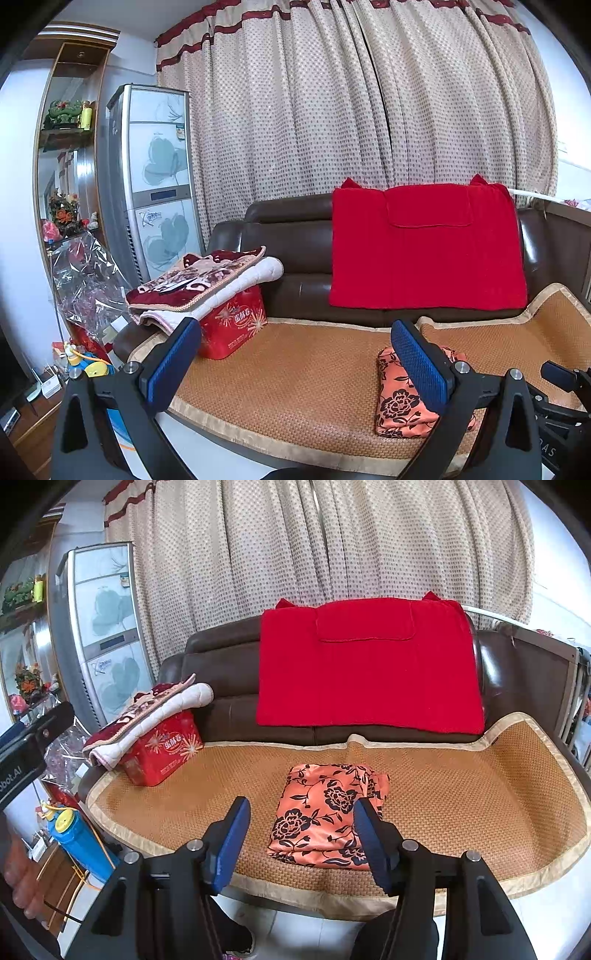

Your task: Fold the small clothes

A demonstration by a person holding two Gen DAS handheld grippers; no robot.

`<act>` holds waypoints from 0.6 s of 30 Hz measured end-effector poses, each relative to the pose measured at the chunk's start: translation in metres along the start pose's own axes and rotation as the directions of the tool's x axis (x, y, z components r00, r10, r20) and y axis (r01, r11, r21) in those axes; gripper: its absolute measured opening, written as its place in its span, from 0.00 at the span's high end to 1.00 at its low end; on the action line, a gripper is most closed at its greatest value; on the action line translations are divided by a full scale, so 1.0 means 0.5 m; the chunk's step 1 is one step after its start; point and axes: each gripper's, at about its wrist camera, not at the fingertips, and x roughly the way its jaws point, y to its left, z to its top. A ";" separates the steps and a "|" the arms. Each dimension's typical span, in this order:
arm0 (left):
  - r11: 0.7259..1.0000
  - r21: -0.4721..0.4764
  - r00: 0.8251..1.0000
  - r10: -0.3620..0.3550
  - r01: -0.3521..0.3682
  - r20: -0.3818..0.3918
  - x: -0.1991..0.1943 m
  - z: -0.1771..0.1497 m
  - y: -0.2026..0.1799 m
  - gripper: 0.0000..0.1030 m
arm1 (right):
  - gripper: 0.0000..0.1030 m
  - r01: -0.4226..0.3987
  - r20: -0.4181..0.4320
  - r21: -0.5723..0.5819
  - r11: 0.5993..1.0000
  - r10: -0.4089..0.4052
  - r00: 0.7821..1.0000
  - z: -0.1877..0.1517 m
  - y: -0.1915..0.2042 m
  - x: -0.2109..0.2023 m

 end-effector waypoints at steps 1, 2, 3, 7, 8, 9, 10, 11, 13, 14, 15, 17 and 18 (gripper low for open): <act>1.000 0.001 1.000 0.000 0.000 -0.002 0.002 -0.001 0.000 0.01 | 0.39 0.001 -0.005 0.003 1.000 -0.001 1.000 0.000 0.000 0.002; 1.000 0.004 1.000 -0.001 0.001 -0.008 0.006 -0.003 -0.001 0.01 | 0.39 0.001 -0.014 0.009 1.000 -0.001 1.000 0.001 -0.001 0.007; 1.000 0.005 1.000 -0.001 0.001 -0.014 0.009 -0.006 -0.002 0.01 | 0.39 0.001 -0.022 0.012 1.000 -0.001 1.000 0.000 -0.001 0.011; 0.999 0.029 0.997 -0.017 0.019 -0.075 0.032 -0.033 -0.016 0.01 | 0.39 0.023 -0.059 0.011 1.000 -0.023 0.998 -0.008 -0.002 0.033; 0.999 0.035 0.996 -0.022 0.026 -0.089 0.037 -0.039 -0.021 0.01 | 0.39 0.025 -0.069 0.015 1.000 -0.024 0.997 -0.011 -0.004 0.038; 0.999 0.040 0.994 -0.029 0.033 -0.101 0.041 -0.044 -0.025 0.01 | 0.39 0.024 -0.077 0.021 1.000 -0.022 0.997 -0.012 -0.006 0.043; 0.998 0.045 0.993 -0.036 0.041 -0.114 0.045 -0.050 -0.030 0.01 | 0.39 0.022 -0.085 0.027 0.999 -0.019 0.996 -0.014 -0.009 0.046; 0.998 0.047 0.991 -0.041 0.047 -0.124 0.048 -0.056 -0.035 0.01 | 0.39 0.023 -0.088 0.031 0.999 -0.020 0.996 -0.014 -0.012 0.048; 0.997 0.054 0.990 -0.047 0.055 -0.134 0.050 -0.061 -0.043 0.01 | 0.39 0.034 -0.087 0.031 0.999 -0.031 0.996 -0.014 -0.014 0.049; 0.997 0.060 0.989 -0.049 0.058 -0.136 0.050 -0.063 -0.049 0.01 | 0.39 0.039 -0.087 0.033 0.999 -0.036 0.996 -0.013 -0.019 0.049; 0.996 0.064 0.989 -0.049 0.059 -0.137 0.049 -0.063 -0.052 0.01 | 0.39 0.040 -0.087 0.036 0.999 -0.037 0.995 -0.012 -0.020 0.049; 0.995 0.071 0.989 -0.054 0.065 -0.140 0.048 -0.065 -0.060 0.01 | 0.39 0.048 -0.088 0.046 0.998 -0.044 0.995 -0.010 -0.028 0.047; 0.995 0.073 0.988 -0.055 0.066 -0.142 0.049 -0.065 -0.063 0.01 | 0.39 0.053 -0.090 0.052 0.997 -0.048 0.995 -0.009 -0.034 0.046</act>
